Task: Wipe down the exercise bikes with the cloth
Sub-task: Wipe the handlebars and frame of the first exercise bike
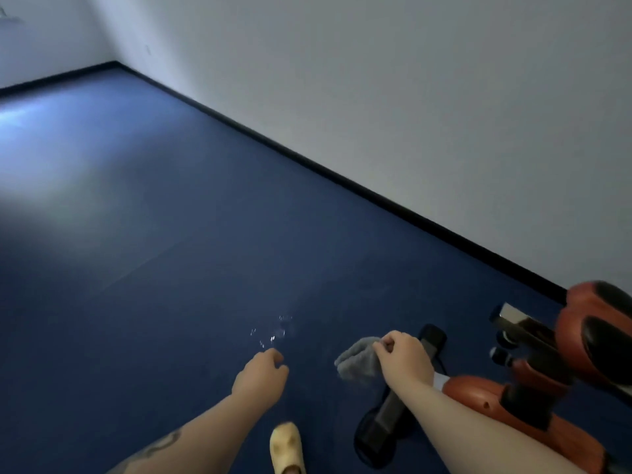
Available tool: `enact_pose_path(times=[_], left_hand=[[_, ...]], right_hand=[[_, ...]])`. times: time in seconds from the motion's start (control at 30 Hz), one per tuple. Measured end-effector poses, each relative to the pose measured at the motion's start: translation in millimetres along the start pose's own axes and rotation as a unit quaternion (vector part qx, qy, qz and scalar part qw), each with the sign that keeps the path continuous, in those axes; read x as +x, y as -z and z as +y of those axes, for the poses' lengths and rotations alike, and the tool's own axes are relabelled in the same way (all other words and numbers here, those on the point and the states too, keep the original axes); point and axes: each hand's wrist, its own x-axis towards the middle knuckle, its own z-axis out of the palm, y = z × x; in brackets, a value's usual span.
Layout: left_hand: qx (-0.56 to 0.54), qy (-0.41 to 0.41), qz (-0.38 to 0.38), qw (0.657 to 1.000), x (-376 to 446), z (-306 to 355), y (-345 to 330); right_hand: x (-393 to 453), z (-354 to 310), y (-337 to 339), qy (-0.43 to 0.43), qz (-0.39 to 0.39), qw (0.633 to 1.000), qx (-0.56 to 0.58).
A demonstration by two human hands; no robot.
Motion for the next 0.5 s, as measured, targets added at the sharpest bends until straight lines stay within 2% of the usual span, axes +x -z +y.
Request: enact_pose_path(times=[0.13, 0.23, 0.5], left_hand=[[0.072, -0.041, 0.001, 0.997, 89, 34, 65], [0.095, -0.073, -0.011, 0.993, 139, 80, 88], [0.134, -0.237, -0.092, 0.958, 235, 242, 60]], right_hand=[[56, -35, 6, -0.065, 0.057, 0.995, 0.041], [91, -48, 18, -0.094, 0.083, 0.990, 0.066], [205, -28, 49, -0.188, 0.148, 0.968, 0.082]])
